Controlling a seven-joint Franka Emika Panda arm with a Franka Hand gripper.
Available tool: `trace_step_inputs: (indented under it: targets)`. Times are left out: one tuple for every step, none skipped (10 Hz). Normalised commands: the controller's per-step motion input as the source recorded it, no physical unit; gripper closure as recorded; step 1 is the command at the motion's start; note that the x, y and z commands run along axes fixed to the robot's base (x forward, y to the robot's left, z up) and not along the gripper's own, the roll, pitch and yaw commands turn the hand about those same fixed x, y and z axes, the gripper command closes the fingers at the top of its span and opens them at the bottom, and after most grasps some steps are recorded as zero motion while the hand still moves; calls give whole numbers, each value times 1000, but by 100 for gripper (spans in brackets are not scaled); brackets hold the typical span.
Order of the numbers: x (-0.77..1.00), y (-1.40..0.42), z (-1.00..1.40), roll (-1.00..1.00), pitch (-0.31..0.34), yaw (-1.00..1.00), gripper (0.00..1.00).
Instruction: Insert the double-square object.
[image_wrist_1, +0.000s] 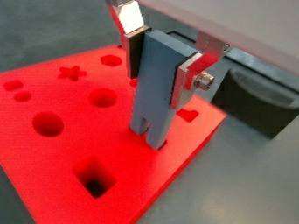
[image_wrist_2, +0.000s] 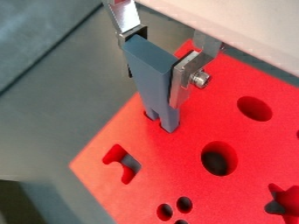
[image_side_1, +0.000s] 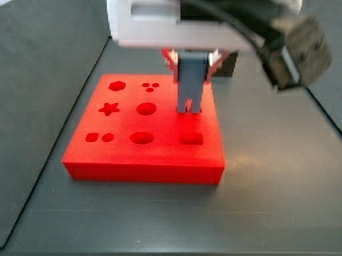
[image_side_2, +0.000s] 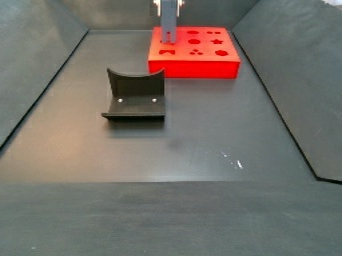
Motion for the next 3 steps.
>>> trace_step_inputs:
  targets:
    - [37, -209, -909, 0, 147, 0, 100]
    - [80, -169, -723, -31, 149, 0, 100]
    - [0, 0, 0, 0, 0, 0, 100]
